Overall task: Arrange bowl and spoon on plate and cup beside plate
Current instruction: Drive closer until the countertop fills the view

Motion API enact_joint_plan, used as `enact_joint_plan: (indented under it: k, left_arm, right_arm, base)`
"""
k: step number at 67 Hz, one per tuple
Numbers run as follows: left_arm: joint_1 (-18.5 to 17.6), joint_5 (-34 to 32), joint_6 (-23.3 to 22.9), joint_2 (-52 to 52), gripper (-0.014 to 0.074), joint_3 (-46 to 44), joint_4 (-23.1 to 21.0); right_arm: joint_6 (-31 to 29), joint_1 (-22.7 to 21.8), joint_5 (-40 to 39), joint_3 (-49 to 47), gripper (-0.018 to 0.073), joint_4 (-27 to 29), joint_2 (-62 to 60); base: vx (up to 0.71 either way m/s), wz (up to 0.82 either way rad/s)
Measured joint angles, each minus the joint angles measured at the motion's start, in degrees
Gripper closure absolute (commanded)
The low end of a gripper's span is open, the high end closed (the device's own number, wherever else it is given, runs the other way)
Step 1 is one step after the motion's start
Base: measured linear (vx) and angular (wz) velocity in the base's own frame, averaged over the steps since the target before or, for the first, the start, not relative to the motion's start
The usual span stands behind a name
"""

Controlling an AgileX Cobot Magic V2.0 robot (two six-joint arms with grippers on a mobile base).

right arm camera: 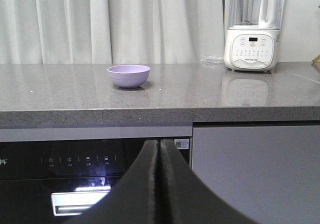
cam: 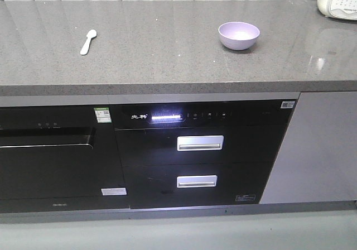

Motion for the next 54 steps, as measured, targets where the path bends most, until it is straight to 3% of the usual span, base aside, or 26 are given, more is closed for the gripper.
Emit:
enact_joint_plan:
  k: [54]
  left_arm:
    - [0.00, 0.00, 0.00, 0.00, 0.0603, 0.00, 0.00]
  right_arm:
    - [0.00, 0.00, 0.00, 0.00, 0.0565, 0.00, 0.00]
  base:
    - [0.06, -0.01]
